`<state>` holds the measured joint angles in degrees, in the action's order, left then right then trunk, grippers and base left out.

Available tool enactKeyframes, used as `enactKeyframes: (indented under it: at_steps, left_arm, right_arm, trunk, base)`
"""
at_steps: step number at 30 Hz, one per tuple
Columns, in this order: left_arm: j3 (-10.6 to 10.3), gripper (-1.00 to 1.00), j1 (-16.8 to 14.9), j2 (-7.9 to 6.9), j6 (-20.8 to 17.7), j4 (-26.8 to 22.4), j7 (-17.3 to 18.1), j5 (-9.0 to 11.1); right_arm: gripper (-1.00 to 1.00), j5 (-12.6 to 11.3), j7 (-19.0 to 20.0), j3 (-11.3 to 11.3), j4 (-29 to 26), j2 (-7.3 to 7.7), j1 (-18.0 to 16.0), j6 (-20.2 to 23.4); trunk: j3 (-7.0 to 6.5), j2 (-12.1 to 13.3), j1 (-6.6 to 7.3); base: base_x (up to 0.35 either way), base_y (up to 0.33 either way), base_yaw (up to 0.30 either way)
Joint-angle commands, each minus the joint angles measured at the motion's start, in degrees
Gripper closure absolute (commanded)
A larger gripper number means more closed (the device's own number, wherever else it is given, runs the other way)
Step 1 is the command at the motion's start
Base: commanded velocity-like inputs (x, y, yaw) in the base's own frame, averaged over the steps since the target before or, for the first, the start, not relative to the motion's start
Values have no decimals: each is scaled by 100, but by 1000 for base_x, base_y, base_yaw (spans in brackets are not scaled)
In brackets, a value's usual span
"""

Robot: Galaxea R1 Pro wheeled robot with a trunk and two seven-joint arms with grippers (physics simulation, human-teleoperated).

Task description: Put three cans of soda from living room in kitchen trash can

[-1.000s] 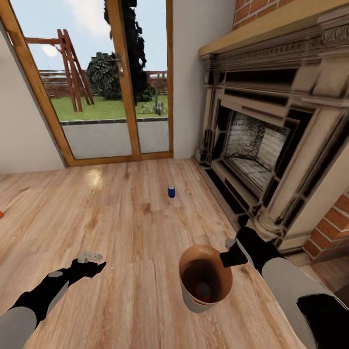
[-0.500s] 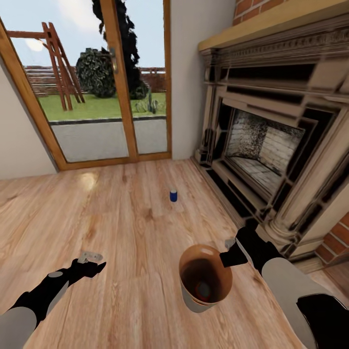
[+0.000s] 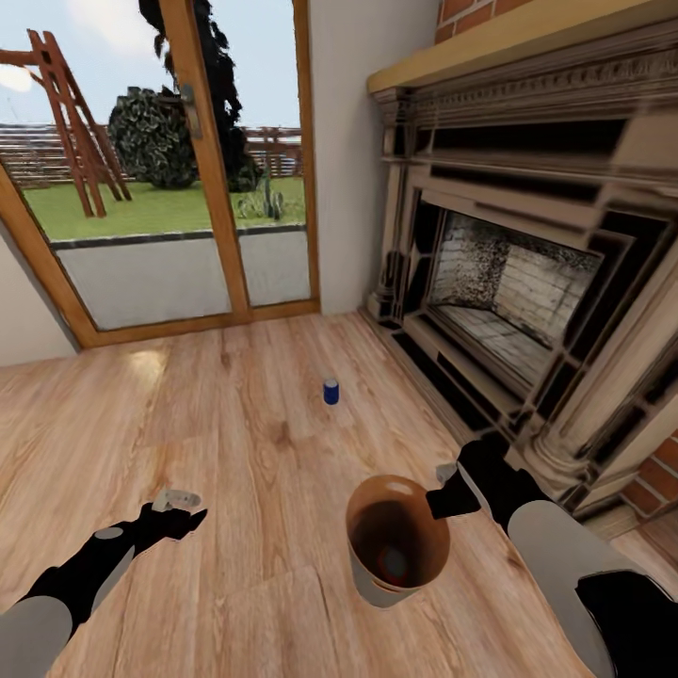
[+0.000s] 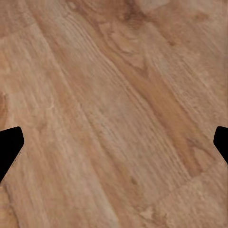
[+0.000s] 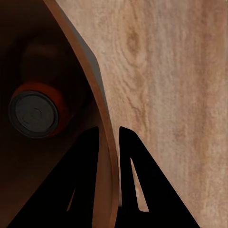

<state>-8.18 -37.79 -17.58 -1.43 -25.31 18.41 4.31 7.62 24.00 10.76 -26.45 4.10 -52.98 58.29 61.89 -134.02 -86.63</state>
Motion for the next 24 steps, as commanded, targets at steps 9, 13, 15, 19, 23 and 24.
enactKeyframes:
  at_steps: [9,13,15,19,23,24]
  left_arm:
    - [3,-100,0,26,9,0,4,0]
    - [3,-100,0,27,12,0,4,0]
    - [3,-100,0,27,15,0,4,0]
    - [7,-100,0,27,28,0,4,-1]
    - [7,-100,0,27,38,0,4,0]
    - [8,-100,0,27,43,0,4,0]
  right_arm:
    - [100,-86,17,-12,0,6,-2,16]
    - [100,-86,17,-13,0,5,-2,16]
    - [100,-86,17,-13,0,4,-2,16]
    - [100,-86,17,-13,0,4,-2,16]
    - [100,-86,17,-13,0,2,-2,16]
    - [100,-86,17,-13,0,-1,-2,16]
  trunk:
    - [0,0,0]
    - [0,0,0]
    - [0,0,0]
    - [0,0,0]
    - [0,0,0]
    - [0,0,0]
  base:
    - [309,118,-228]
    - [323,21,-250]
    - [324,7,-251]
    - [325,2,-252]
    - [325,12,-247]
    - [325,58,-197]
